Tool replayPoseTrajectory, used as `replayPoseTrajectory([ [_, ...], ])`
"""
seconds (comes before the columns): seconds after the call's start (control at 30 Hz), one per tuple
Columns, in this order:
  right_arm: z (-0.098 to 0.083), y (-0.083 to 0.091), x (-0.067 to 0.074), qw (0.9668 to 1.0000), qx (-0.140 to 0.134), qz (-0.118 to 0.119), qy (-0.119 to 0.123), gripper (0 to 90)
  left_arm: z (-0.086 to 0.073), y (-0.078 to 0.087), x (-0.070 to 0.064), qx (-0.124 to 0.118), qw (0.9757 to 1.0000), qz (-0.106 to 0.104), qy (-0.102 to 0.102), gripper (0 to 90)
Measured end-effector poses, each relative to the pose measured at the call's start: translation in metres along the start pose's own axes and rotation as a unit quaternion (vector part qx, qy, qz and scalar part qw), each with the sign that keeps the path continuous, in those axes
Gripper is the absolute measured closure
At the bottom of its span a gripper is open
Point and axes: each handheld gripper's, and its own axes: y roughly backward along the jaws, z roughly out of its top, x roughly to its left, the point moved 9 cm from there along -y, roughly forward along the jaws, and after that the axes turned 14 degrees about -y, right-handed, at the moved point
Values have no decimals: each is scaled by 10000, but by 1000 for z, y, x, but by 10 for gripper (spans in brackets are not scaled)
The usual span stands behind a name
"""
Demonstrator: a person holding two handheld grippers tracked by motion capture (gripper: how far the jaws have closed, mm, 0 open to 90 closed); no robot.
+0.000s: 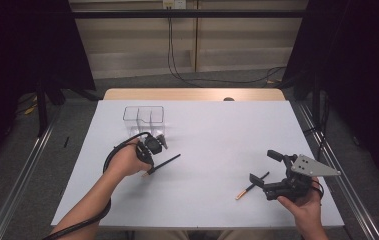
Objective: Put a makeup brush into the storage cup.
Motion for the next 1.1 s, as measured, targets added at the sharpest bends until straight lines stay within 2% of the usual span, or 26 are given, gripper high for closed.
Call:
replayPoseTrajectory([
  [0.3, 0, 0, -1, 10000, 7, -25, -10, 0, 0, 2, 1, -74, 9998, -107, 135, 842],
  [0.63, 0, 0, -2, 10000, 11, -7, -22, 0, 2, 17, 1, -241, 9991, -206, 282, 842],
  [1.1, -1, -2, 0, 10000, 42, 23, 3, 0, 23, 38, -6, -592, 9976, -364, 1, 842],
])
